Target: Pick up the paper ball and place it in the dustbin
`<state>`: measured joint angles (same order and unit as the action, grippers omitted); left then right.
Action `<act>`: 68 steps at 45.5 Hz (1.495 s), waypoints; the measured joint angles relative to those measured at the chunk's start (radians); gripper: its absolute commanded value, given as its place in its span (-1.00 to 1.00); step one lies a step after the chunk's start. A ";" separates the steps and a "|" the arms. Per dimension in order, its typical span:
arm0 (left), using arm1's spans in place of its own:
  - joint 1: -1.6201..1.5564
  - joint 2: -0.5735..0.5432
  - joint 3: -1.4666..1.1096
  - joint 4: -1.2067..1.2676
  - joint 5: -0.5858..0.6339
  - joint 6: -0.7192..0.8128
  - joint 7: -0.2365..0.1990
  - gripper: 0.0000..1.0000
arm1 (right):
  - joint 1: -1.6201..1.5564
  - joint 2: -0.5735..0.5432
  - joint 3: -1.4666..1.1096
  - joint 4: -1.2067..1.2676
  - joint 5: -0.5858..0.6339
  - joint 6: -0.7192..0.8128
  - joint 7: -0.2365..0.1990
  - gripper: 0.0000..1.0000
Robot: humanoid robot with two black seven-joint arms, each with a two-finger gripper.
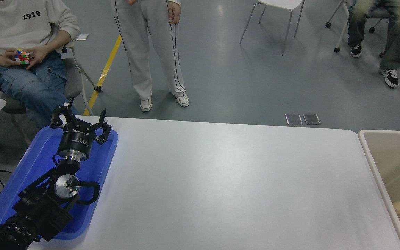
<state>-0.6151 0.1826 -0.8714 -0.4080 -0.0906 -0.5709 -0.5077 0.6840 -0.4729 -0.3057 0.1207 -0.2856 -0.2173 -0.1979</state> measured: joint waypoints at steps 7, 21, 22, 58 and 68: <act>0.000 0.000 0.000 0.000 0.000 0.000 0.000 1.00 | 0.027 -0.022 0.034 0.004 0.000 -0.004 0.000 1.00; 0.000 0.000 0.001 0.000 0.000 0.000 0.001 1.00 | 0.071 -0.085 0.206 0.047 -0.003 0.001 0.000 1.00; 0.000 0.000 0.001 0.000 0.000 0.000 0.001 1.00 | 0.072 -0.090 0.224 0.055 -0.004 0.001 0.000 1.00; 0.000 0.001 0.000 0.000 0.000 0.000 0.001 1.00 | -0.082 -0.107 1.223 0.483 0.002 0.136 0.183 1.00; 0.000 0.001 0.000 0.000 0.000 0.000 0.001 1.00 | -0.162 -0.019 1.324 0.533 0.005 0.262 0.395 1.00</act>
<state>-0.6152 0.1835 -0.8713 -0.4079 -0.0905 -0.5705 -0.5066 0.5215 -0.4920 1.0178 0.6535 -0.2802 0.0446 0.1972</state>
